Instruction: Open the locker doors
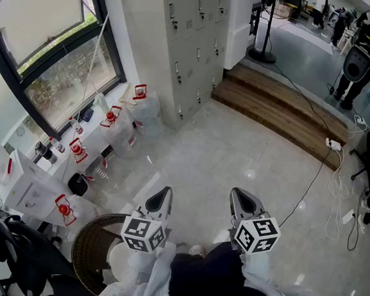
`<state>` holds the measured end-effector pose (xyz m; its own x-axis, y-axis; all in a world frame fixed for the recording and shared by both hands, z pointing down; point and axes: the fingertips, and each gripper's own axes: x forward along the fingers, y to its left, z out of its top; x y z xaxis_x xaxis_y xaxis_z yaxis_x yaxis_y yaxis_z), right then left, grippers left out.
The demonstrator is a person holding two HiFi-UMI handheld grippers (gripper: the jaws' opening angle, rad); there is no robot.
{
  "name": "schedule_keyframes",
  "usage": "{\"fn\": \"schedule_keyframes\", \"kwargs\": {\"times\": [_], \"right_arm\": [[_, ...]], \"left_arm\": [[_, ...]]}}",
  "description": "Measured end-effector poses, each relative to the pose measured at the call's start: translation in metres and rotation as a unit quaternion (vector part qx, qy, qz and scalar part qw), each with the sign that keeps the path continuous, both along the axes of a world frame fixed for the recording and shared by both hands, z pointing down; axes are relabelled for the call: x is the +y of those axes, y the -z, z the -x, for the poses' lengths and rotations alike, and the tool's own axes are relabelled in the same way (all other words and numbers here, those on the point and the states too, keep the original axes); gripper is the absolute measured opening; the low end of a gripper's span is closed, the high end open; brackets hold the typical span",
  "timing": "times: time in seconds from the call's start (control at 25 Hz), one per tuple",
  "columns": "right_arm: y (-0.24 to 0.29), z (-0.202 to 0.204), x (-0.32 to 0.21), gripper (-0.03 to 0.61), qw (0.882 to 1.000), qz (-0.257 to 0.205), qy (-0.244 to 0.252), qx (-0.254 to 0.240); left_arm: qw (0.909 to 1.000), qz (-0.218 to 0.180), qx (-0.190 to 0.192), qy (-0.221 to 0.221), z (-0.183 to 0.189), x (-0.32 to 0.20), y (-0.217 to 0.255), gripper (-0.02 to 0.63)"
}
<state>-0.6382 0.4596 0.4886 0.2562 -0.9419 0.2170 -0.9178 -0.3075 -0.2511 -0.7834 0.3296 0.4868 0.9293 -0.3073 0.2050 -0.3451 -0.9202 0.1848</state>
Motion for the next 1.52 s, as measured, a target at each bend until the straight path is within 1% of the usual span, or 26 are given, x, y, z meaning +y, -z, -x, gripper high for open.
{"fn": "schedule_keyframes", "kwargs": {"times": [0.2, 0.52, 0.88, 1.04, 1.2, 1.36, 1.52], "right_arm": [[0.0, 0.001, 0.0, 0.002, 1.0, -0.008, -0.006, -0.01], [-0.006, 0.002, -0.001, 0.001, 1.0, 0.001, -0.013, -0.015], [-0.01, 0.009, 0.001, 0.0, 1.0, 0.004, -0.006, -0.018], [-0.011, 0.0, -0.005, 0.001, 1.0, 0.008, -0.003, -0.019], [-0.009, -0.011, -0.023, 0.0, 1.0, 0.003, 0.006, -0.019], [-0.012, -0.033, -0.047, 0.0, 1.0, 0.01, 0.015, -0.021], [-0.009, -0.058, -0.071, 0.0, 0.999, 0.012, 0.024, -0.02]], "left_arm": [[1.0, 0.005, 0.001, -0.002, 0.0, -0.002, 0.0, 0.011], [0.9999, 0.008, -0.004, -0.005, 0.004, -0.003, -0.003, 0.011], [0.9996, 0.02, -0.011, -0.014, 0.002, 0.0, -0.013, 0.011], [0.9997, 0.021, -0.008, -0.012, -0.007, -0.007, -0.012, 0.011], [0.9998, 0.021, -0.007, -0.004, -0.017, -0.023, -0.01, 0.011], [0.9997, 0.023, -0.009, -0.002, -0.039, -0.04, -0.012, 0.011], [0.9997, 0.023, -0.013, -0.001, -0.068, -0.062, -0.01, 0.011]]}}
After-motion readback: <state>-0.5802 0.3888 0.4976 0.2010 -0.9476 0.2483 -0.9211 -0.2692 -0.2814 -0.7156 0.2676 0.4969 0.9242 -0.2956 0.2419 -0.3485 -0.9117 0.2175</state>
